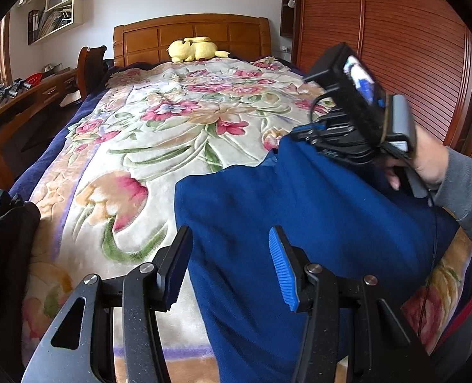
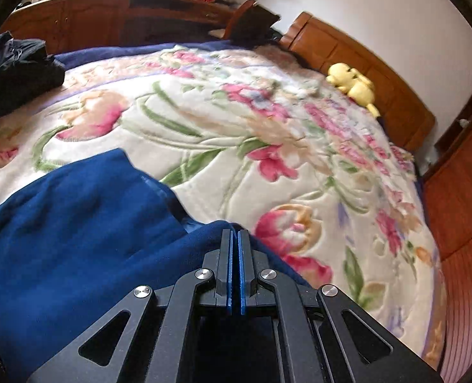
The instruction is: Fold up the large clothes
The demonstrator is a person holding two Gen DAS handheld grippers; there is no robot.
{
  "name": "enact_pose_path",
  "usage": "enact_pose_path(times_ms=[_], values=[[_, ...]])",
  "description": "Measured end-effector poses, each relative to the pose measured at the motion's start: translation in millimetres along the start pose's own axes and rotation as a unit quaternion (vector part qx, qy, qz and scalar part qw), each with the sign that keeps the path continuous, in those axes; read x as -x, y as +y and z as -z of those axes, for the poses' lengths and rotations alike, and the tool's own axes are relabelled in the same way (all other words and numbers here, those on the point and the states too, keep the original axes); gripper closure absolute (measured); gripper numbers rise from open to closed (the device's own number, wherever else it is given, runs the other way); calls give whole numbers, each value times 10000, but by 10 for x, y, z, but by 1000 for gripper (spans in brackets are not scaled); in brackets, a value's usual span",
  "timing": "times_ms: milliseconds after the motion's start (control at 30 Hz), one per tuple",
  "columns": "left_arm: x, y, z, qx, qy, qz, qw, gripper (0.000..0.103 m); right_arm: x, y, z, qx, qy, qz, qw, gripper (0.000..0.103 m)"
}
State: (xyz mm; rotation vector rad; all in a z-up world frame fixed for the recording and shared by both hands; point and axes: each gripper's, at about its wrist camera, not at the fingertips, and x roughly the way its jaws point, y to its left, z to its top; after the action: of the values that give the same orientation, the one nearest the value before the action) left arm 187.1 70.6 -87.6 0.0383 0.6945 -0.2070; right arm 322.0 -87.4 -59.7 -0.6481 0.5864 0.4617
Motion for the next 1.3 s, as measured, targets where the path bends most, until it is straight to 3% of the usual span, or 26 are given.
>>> enact_pose_path(times_ms=[100,133,233,267,400,567,767,933,1000,1033,1067,1167,1200,1300], values=[[-27,-37,-9,-5,23,39,10000,52,-28,-25,33,-194,81,-35,9998,100],[-38,-60,-13,-6,31,57,10000,52,-9,-99,30,-345,108,-124,9993,95],[-47,-130,-37,-9,-1,144,9999,52,188,-376,80,-764,-24,-27,9971,60],[-57,-163,-42,-5,10,181,9998,52,259,-463,92,-850,-83,-5,9963,53],[-95,-282,-49,-47,31,274,9996,52,471,-864,361,-1118,8,265,9934,53],[-179,-420,-45,-131,144,312,9993,52,427,-1350,881,-1576,559,482,9847,53],[-271,-530,-67,-116,213,386,9990,52,60,-1753,1425,-2210,1246,539,9658,53],[-351,-627,-89,-154,276,411,9987,52,-226,-1972,1644,-2675,1527,272,9510,53],[-382,-676,-92,-198,304,436,9984,52,-281,-2039,1647,-2832,1430,92,9483,70],[-396,-700,-93,-221,323,445,9982,52,-284,-2056,1669,-2827,1369,-69,9494,98],[-408,-713,-97,-239,332,455,9981,52,-262,-2045,1644,-2750,1277,-203,9527,100],[-437,-766,-113,-288,354,485,9978,52,-73,-2059,1620,-2451,842,52,9658,100],[-441,-785,-114,-312,361,498,9976,52,-1,-2107,1612,-2467,736,340,9657,100],[-443,-804,-119,-328,355,516,9975,52,49,-2320,1717,-2834,931,1168,9473,100]])
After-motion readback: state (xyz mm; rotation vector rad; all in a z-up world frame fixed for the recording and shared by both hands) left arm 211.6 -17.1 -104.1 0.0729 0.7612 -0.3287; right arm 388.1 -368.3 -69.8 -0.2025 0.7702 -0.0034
